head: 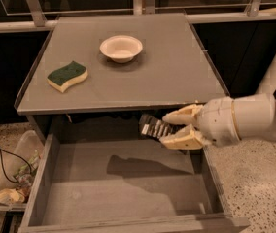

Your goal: Place rxbar chocolate into top drawer

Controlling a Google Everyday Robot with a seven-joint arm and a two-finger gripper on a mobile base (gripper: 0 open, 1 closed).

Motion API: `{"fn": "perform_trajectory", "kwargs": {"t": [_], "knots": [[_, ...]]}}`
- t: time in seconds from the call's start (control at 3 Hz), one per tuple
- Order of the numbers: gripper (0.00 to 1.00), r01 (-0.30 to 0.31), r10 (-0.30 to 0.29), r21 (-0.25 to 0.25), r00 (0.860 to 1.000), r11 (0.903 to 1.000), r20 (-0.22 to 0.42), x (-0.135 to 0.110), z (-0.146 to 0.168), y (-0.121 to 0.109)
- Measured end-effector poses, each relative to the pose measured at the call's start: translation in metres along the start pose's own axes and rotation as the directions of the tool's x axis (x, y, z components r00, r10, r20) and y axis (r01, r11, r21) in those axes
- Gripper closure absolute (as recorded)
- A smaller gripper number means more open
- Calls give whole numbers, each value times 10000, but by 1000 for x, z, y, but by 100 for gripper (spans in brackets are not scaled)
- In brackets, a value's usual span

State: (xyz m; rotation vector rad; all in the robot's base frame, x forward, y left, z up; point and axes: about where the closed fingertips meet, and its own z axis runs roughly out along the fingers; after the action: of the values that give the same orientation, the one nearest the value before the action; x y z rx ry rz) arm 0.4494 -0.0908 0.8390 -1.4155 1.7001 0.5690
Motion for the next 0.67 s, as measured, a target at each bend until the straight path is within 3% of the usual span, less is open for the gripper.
{"fn": "perform_trajectory", "kwargs": {"t": [0.33, 0.67], "knots": [[100, 29, -30, -68, 9998, 10000, -203, 32, 23, 30], [100, 57, -71, -141, 9950, 9999, -1000, 66, 62, 34]]}}
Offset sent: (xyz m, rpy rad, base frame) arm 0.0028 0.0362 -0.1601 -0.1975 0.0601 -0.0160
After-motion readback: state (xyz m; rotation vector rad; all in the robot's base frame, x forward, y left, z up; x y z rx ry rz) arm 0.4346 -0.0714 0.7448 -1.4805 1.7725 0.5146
